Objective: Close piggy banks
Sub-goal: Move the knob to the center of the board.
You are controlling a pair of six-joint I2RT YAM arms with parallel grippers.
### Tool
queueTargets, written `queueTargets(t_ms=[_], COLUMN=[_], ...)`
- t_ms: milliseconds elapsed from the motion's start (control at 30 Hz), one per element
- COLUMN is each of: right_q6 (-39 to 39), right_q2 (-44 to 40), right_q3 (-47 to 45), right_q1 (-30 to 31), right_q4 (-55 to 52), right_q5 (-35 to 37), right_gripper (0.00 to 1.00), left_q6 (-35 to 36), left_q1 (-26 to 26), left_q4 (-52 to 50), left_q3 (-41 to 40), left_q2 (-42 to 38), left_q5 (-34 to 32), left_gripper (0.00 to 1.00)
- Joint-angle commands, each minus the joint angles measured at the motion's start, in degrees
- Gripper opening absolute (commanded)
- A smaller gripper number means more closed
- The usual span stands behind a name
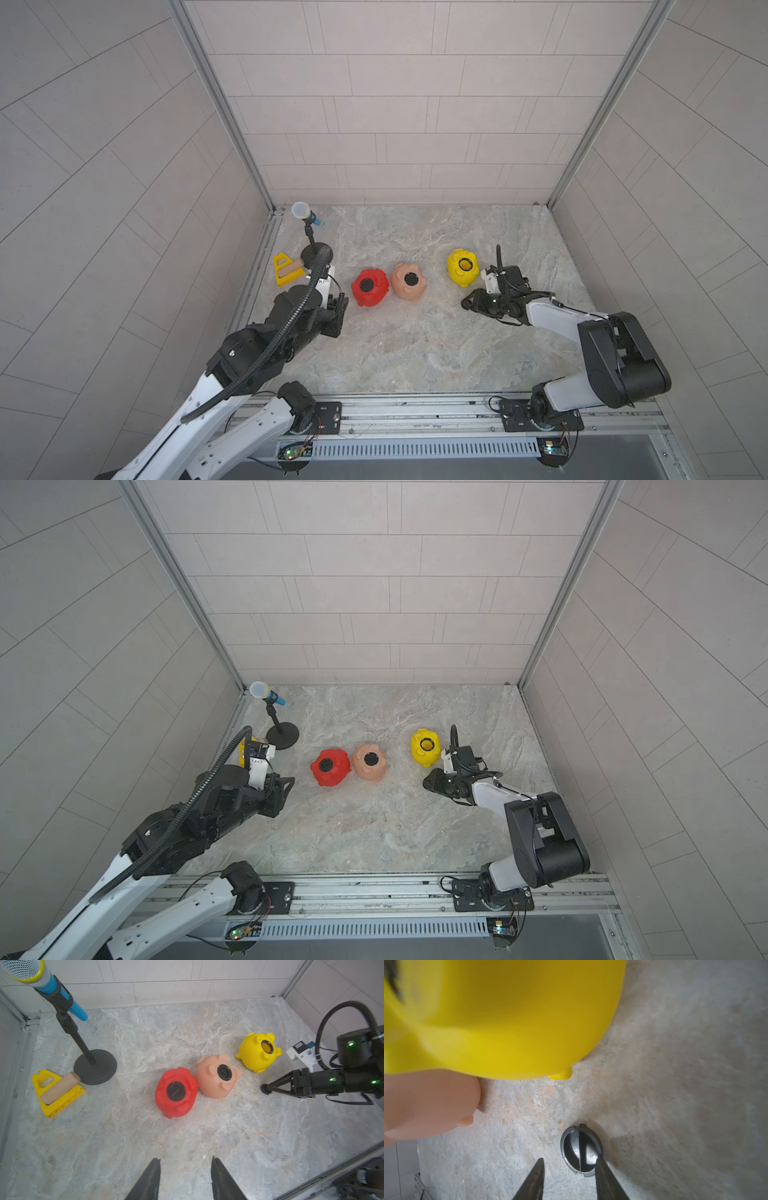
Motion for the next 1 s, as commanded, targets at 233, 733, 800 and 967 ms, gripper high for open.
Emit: queueTargets(t_ms=[233, 733, 800, 967], right_q6=[-0.16, -0.73, -0.46, -0.22], right_q2=[-0.80, -1.48, -0.80, 1.17], right_q3=[-0.58, 0.86, 0.88, 1.31], right_q1=[0.48, 1.43, 1.45, 1.54], right_q4=[0.41, -0.84, -0.27, 0.64], right_q5=[0.30, 1.22, 0.76, 0.16], right_gripper=[0.41, 0.39, 0.38, 0.37], left_q6=[2.44, 2.85, 2.87, 2.88], left_q1=[2.88, 7.93, 8.53, 9.13], left_q4=[0.72, 1.79, 1.90, 1.85], left_q3=[-1.55, -2.08, -2.17, -2.26], left_q2=[0.93, 1.15, 1.15, 1.54], left_q5=[1.51, 6.75, 7.14, 7.07], left_gripper=[0.45, 0.45, 0.45, 0.45])
